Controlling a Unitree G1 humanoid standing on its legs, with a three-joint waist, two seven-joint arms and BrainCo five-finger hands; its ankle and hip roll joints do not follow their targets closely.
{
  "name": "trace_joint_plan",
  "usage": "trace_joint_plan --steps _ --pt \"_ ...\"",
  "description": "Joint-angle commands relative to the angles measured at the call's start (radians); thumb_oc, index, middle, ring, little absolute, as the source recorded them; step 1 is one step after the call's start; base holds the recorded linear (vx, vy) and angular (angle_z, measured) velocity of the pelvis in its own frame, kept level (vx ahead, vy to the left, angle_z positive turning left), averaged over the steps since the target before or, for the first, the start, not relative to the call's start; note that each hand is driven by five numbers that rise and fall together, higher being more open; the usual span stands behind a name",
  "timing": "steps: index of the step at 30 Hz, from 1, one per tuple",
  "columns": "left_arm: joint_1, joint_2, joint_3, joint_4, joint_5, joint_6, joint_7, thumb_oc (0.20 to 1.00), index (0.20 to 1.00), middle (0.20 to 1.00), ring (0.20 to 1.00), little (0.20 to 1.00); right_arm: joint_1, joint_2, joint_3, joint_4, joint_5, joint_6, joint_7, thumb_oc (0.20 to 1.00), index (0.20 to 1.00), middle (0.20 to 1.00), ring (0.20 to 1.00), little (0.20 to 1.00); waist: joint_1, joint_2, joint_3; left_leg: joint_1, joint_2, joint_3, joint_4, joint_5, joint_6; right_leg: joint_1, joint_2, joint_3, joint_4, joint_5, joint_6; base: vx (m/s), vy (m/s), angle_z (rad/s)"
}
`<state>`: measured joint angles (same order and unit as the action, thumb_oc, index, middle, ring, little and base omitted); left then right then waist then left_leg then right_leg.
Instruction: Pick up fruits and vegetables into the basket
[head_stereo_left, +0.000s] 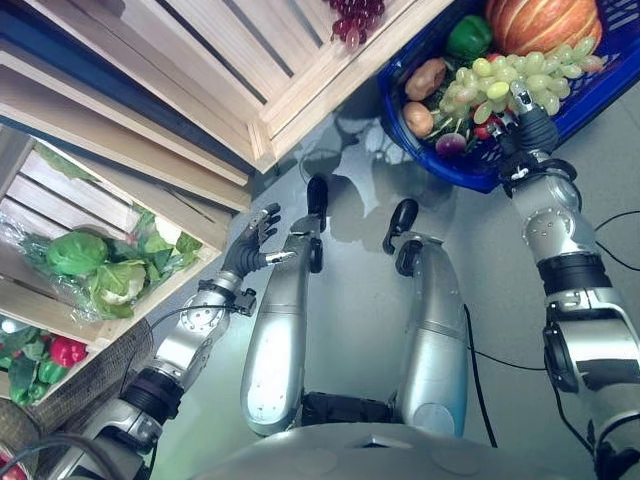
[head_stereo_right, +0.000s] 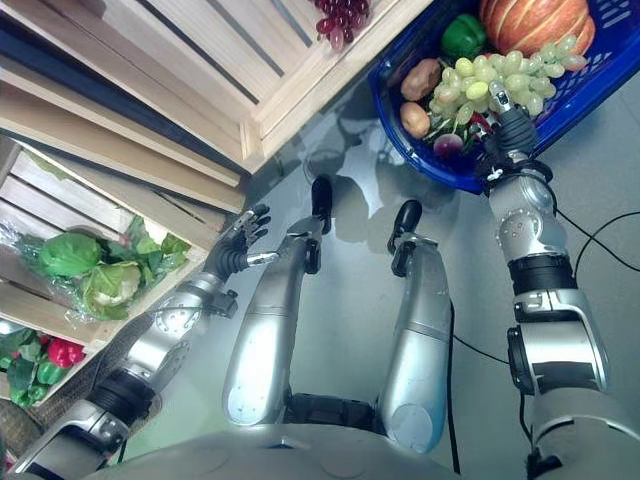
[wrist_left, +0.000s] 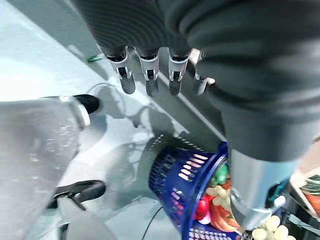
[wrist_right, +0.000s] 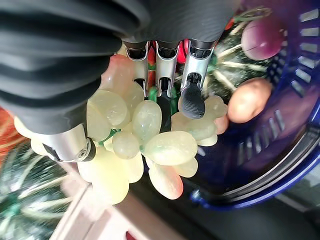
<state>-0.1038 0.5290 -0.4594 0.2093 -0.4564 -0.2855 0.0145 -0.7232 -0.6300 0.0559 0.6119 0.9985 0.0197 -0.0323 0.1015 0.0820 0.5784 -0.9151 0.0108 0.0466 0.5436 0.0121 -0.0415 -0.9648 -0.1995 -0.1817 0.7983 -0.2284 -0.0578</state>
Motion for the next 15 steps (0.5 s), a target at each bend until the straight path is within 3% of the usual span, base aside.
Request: trace_joint_plan --steps 1,7,15 --pt "0.005 -0.014 -0.068 -0.055 -0.03 -0.026 0.004 1.0 1.0 1.0 1.0 1.0 -0.034 -0.134 0.023 0.014 -0.004 0.02 0.025 0.2 0.2 0.2 0.2 0.2 -0.012 0.1 -0.058 -0.005 -0.018 0.035 0.046 -0.133 0.063 -0.03 0.032 -0.038 0.016 0.016 0.047 0.01 -0.02 0.03" --pt "-0.023 -0.026 -0.112 -0.024 -0.015 -0.054 0.018 1.0 1.0 1.0 1.0 1.0 -0.089 -0.148 0.056 0.14 0.098 0.09 0.013 0.2 0.2 0.2 0.2 0.2 -0.002 0.103 -0.058 -0.1 -0.024 0.016 0.086 -0.142 0.071 -0.124 0.028 -0.032 0.059 0.016 0.044 0.01 -0.03 0.06" --pt "-0.037 -0.041 -0.137 0.001 -0.003 -0.074 0.046 1.0 1.0 1.0 1.0 1.0 -0.103 -0.127 0.046 0.206 0.152 0.086 -0.007 0.2 0.2 0.2 0.2 0.2 0.003 0.107 -0.058 -0.139 -0.031 0.007 0.108 -0.149 0.072 -0.162 0.026 -0.03 0.076 0.019 0.047 0.0 -0.011 0.02"
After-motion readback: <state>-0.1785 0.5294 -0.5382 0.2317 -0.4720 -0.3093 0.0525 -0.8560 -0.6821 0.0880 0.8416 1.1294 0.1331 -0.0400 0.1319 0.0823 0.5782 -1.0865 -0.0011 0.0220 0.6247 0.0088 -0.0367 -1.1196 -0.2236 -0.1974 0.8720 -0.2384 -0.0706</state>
